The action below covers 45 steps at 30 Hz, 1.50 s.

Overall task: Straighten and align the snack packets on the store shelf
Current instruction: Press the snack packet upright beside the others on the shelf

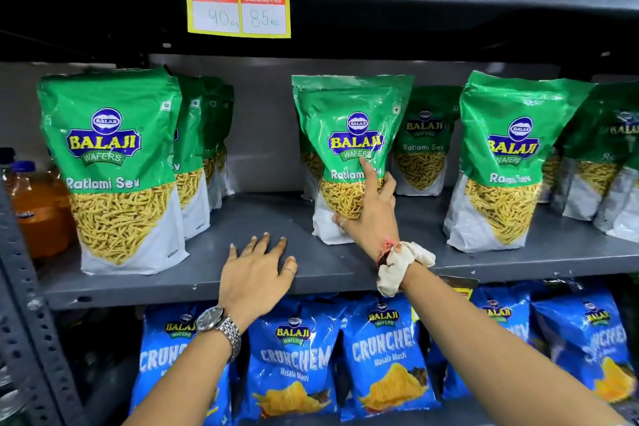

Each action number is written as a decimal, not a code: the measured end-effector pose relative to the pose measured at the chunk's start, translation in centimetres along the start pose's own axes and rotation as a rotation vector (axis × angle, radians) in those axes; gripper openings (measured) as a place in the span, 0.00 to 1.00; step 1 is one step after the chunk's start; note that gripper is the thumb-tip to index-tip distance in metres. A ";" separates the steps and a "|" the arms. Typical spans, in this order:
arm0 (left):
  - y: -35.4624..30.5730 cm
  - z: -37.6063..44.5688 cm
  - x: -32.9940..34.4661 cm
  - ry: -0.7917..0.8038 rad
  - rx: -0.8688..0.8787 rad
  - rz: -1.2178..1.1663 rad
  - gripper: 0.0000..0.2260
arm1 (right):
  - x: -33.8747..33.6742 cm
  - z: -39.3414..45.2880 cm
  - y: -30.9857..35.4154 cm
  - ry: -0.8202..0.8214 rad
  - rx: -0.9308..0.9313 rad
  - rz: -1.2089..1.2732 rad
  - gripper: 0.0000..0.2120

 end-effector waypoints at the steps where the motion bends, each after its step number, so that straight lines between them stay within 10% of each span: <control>1: 0.0 0.0 0.0 0.004 0.000 -0.003 0.31 | -0.5 -0.6 0.2 -0.007 -0.005 0.004 0.50; 28: -0.2 -0.2 -0.2 0.013 -0.002 -0.019 0.24 | -5.2 -7.2 3.3 -0.071 -0.025 -0.109 0.51; 45: -0.2 -0.3 -0.5 -0.058 -0.015 0.001 0.39 | -2.8 -6.2 2.3 0.036 -0.042 -0.098 0.59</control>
Point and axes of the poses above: each hand's wrist, its own z-axis towards the middle knuckle, its own x-axis out of the palm, y = z × x, the point moved 10 cm from there along z, towards the middle knuckle
